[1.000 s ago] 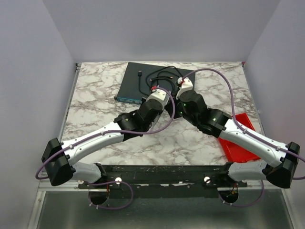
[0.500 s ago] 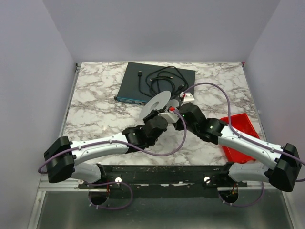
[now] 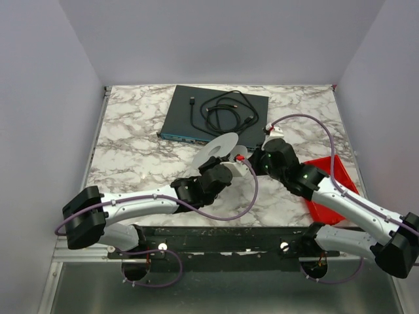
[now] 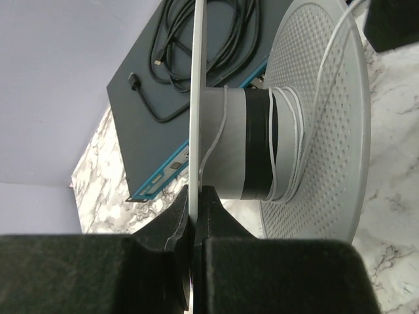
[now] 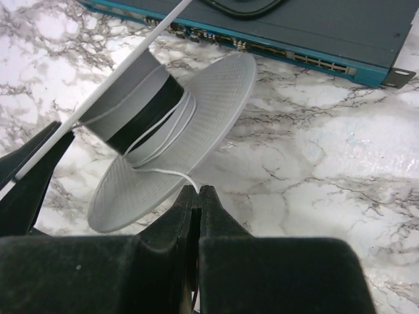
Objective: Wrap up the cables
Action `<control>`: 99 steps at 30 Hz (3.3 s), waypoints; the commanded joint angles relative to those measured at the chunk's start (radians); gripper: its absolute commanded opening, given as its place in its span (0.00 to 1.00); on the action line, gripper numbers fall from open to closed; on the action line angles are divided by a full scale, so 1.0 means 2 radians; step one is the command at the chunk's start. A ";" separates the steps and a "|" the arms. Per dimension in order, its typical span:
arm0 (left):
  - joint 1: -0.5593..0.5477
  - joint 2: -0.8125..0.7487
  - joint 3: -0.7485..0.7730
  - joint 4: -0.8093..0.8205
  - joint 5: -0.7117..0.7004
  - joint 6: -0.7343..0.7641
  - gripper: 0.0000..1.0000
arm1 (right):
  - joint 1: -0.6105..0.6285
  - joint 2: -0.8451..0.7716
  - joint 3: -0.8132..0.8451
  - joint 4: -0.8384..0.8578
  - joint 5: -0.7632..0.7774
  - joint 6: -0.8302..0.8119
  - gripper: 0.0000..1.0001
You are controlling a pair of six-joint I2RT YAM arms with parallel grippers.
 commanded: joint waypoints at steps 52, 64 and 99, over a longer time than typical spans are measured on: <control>-0.071 0.060 -0.022 -0.050 0.031 0.011 0.00 | -0.167 0.154 -0.048 0.058 -0.144 -0.013 0.12; -0.086 0.096 -0.011 -0.070 0.026 0.008 0.00 | -0.167 0.166 -0.041 0.040 -0.125 -0.005 0.14; -0.089 0.113 0.004 -0.060 0.018 -0.006 0.00 | -0.167 0.241 -0.005 0.130 -0.188 0.007 0.03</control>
